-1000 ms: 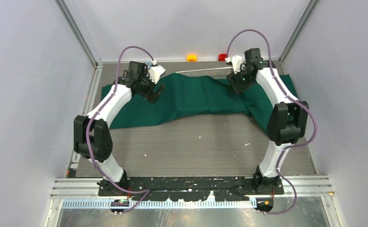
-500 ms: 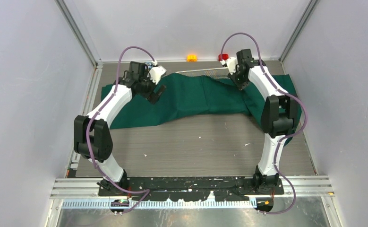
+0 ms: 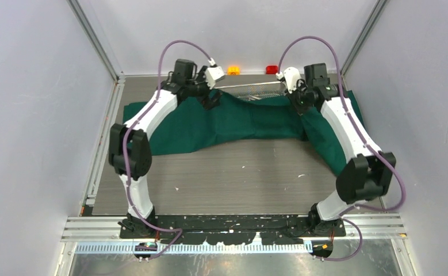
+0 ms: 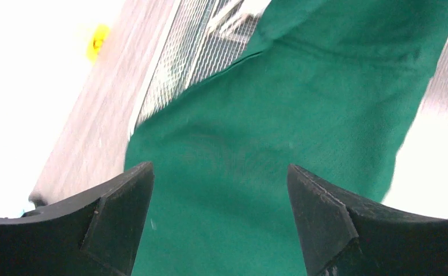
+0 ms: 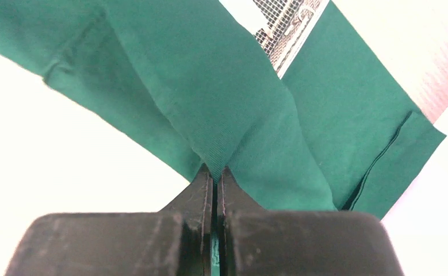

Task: Open and lay out the surgical kit
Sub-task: Open the surgical kit at the center of the board.

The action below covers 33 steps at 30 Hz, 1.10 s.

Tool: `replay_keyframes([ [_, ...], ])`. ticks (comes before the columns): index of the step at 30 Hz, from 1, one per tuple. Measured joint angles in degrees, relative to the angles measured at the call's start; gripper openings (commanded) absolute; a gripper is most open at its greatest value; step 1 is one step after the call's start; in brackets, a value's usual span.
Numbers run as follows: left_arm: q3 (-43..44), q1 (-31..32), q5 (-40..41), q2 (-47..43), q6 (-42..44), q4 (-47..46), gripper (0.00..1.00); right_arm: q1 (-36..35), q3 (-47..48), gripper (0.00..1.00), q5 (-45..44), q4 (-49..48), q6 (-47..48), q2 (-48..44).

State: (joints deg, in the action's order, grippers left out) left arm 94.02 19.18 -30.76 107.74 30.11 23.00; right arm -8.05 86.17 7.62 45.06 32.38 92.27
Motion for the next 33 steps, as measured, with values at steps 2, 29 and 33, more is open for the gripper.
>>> replay_keyframes([
  [2,4.11,1.81,-1.29,3.56,2.23,-0.44,0.88,-0.11,-1.29,0.00,1.44,0.57,0.46,-3.65],
  [29,24.98,8.15,-4.85,23.41,30.99,10.69,0.90,-0.02,-6.73,0.01,2.51,7.50,2.60,-7.52],
  [33,28.87,8.15,-4.15,25.86,32.52,12.98,0.85,0.57,-6.73,0.01,2.34,8.41,3.30,-8.79],
])
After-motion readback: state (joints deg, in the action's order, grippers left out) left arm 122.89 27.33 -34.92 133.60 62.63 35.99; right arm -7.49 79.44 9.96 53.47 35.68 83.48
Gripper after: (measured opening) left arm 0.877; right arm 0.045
